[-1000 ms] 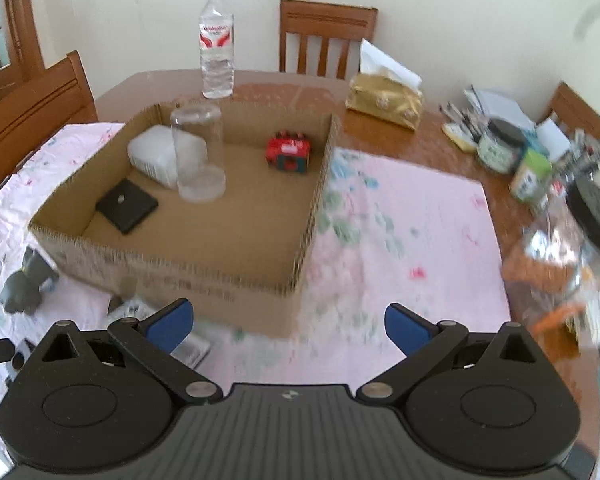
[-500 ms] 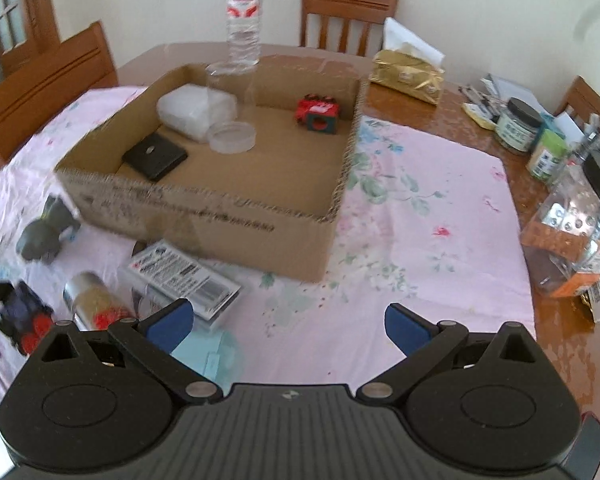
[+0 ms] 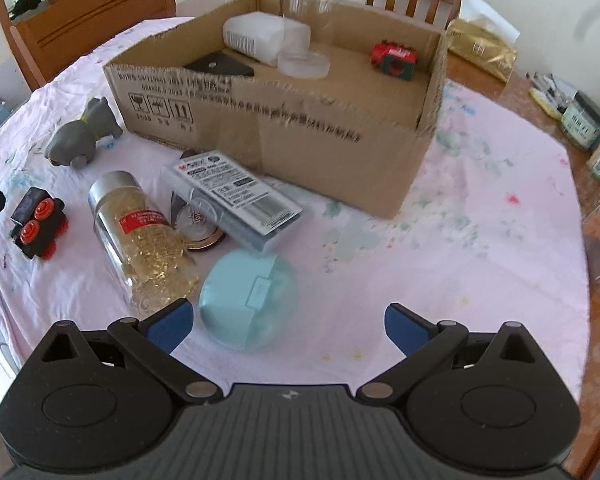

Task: Organize rigid objects
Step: 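Lift the black cube toy with the left tool while the right tool lifts the blue case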

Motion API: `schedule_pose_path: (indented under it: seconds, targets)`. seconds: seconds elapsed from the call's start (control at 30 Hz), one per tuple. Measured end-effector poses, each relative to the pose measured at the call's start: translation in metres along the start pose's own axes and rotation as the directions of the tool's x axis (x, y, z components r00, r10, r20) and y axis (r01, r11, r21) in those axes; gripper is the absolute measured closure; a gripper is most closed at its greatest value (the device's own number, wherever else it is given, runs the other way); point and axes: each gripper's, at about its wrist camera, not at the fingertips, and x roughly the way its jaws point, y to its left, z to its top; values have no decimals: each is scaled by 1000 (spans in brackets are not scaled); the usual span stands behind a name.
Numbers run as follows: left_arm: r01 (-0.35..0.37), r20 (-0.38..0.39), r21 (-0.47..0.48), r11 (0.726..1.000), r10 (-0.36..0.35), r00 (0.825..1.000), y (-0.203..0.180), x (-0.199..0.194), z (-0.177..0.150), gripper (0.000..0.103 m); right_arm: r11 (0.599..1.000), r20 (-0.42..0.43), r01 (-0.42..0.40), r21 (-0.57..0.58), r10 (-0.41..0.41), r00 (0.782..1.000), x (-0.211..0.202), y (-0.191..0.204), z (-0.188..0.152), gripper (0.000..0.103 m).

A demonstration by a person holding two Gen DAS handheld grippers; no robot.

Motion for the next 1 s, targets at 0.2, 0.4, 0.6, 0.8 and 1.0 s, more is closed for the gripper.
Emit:
schedule_pose_path:
  seconds: [0.2, 0.4, 0.6, 0.8, 1.0]
  targets:
    - [73, -24, 39, 997, -72, 997, -22, 10, -8, 6, 998, 37, 44, 49, -45, 998, 11, 2, -5, 0]
    - [120, -46, 52, 991, -117, 992, -34, 22, -13, 6, 997, 66, 35, 66, -39, 997, 9, -11, -11, 0]
    - [81, -26, 22, 997, -80, 996, -39, 37, -15, 7, 997, 67, 40, 72, -45, 997, 10, -10, -9, 0]
    - [35, -6, 31, 999, -35, 999, -38, 38, -18, 6, 997, 83, 40, 70, -45, 995, 9, -10, -13, 0]
    - [43, 50, 61, 997, -46, 998, -42, 31, -19, 32, 997, 94, 40, 69, -46, 995, 9, -10, -15, 0]
